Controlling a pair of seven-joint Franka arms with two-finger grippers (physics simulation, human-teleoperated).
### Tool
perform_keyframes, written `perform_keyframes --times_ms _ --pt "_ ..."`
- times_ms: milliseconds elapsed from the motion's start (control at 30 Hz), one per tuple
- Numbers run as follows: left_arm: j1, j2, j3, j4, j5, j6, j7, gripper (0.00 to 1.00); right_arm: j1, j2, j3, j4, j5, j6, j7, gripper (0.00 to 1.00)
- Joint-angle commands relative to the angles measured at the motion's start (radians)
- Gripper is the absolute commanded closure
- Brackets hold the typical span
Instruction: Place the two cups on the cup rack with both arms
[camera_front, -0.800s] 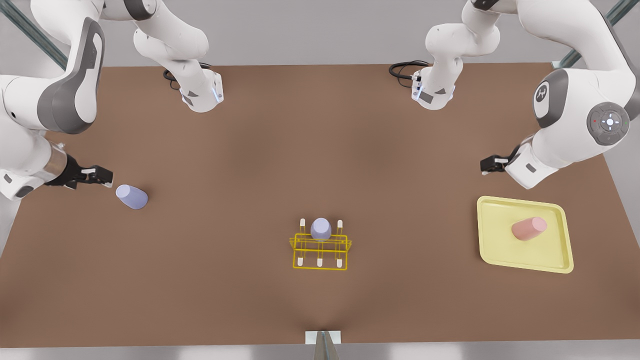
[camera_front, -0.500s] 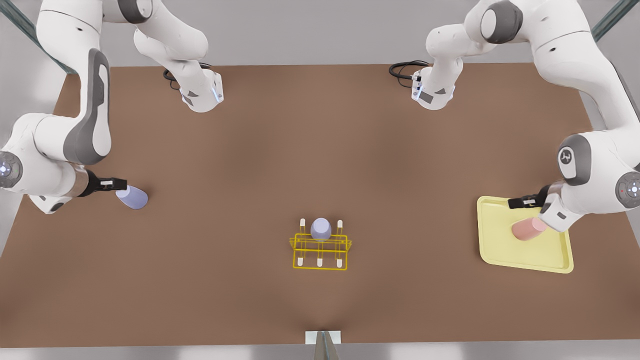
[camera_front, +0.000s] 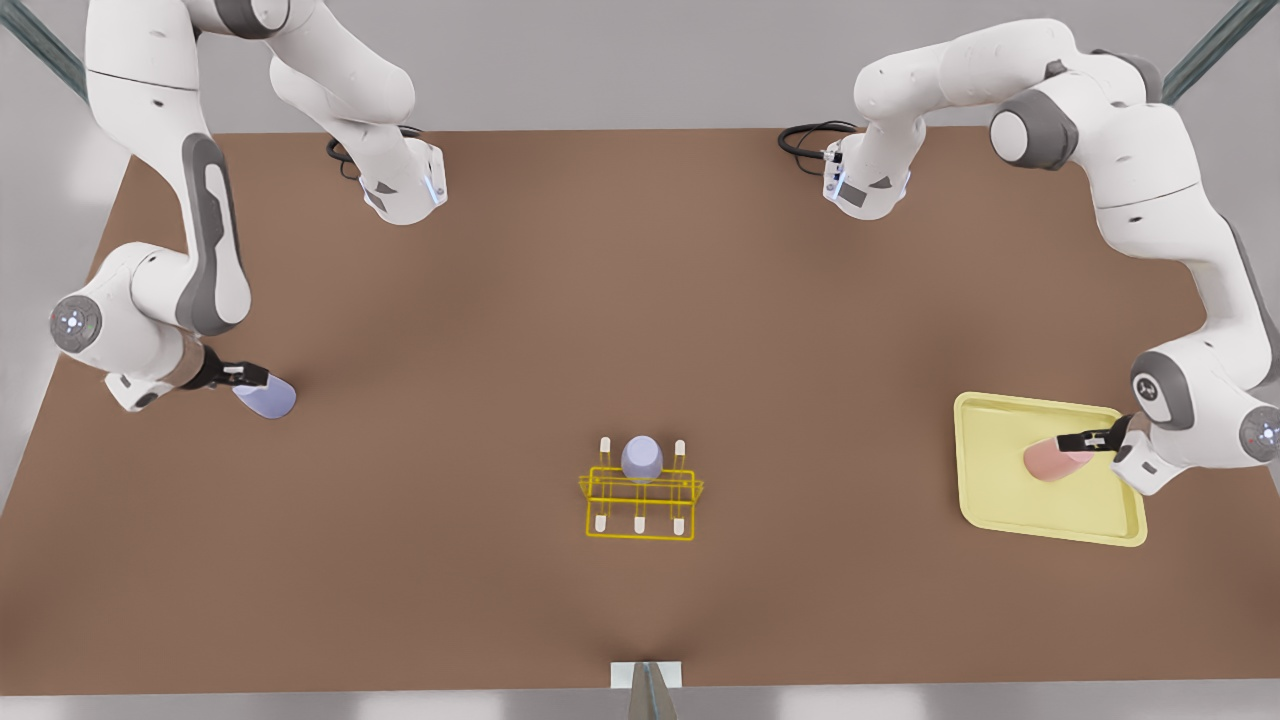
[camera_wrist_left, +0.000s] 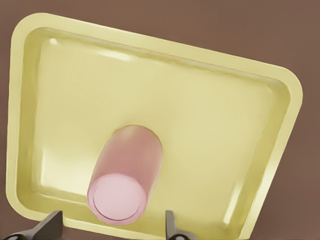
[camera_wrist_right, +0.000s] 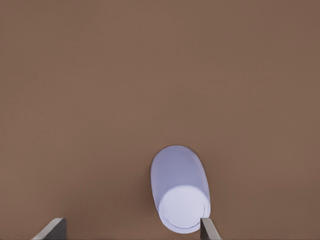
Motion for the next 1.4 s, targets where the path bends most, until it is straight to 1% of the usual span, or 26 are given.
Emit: perform_keyframes --times_ms 0,33,133,267,367,400,433,667,900,1000,1100,1133,1200,1267,1333,1367 --pt "0.001 0.019 0.002 0.002 0.004 0.058 0.311 0.0 -0.012 0.0 0.0 -0.038 0.021 0.178 -0.146 0.0" --pt "0.001 0.029 0.002 0.0 0.001 0.103 0.309 0.0 -0.017 0.002 0.0 -0.052 0.021 0.196 -0.146 0.0" --pt "0.001 0.059 0.001 0.0 -0.005 0.141 0.305 0.0 -0.04 0.005 0.0 -0.102 0.022 0.258 -0.163 0.0" --pt "0.001 0.078 0.002 -0.004 -0.005 0.141 0.305 0.0 -0.044 0.006 0.0 -0.169 0.022 0.342 -0.176 0.0" --pt "0.004 0.078 0.002 -0.015 -0.005 0.127 0.305 0.0 -0.064 0.017 0.0 -0.178 0.022 0.357 -0.201 0.0" --pt "0.004 0.078 0.001 -0.015 -0.007 0.129 0.303 0.12 -0.069 0.017 0.0 -0.178 0.022 0.357 -0.204 0.0" --pt "0.004 0.078 0.002 -0.015 -0.007 0.129 0.302 0.15 -0.069 0.019 0.001 -0.178 0.022 0.357 -0.204 0.0" --pt "0.002 0.084 0.001 -0.012 -0.005 0.131 0.302 0.14 -0.087 0.046 0.001 -0.19 0.032 0.37 -0.235 0.0" --pt "0.001 0.075 -0.001 -0.009 -0.005 0.129 0.29 0.14 -0.087 0.085 0.001 -0.245 0.05 0.48 -0.244 0.0" --pt "-0.002 0.056 -0.002 -0.009 -0.005 0.104 0.263 0.14 -0.092 0.097 0.0 -0.248 0.05 0.494 -0.255 0.0" --pt "-0.022 0.05 -0.005 0.003 -0.007 0.013 0.191 0.14 -0.092 0.104 0.001 -0.248 0.05 0.503 -0.255 0.0" --pt "-0.03 0.032 -0.013 0.003 -0.008 -0.018 0.176 0.14 -0.092 0.114 0.001 -0.25 0.052 0.517 -0.255 0.0" --pt "-0.031 -0.004 -0.079 0.023 -0.002 -0.096 0.056 0.14 -0.092 0.12 0.001 -0.25 0.052 0.523 -0.255 0.0" --pt "-0.039 -0.042 -0.174 0.028 0.002 -0.103 -0.074 0.14 -0.092 0.129 0.001 -0.248 0.052 0.534 -0.255 0.0" --pt "-0.105 -0.045 -0.274 0.078 0.002 -0.149 -0.327 0.14 -0.092 0.134 0.001 -0.25 0.052 0.537 -0.255 0.0" --pt "-0.192 -0.043 -0.283 0.104 0.002 -0.169 -0.48 0.14 -0.092 0.134 0.0 -0.25 0.052 0.537 -0.255 0.0"
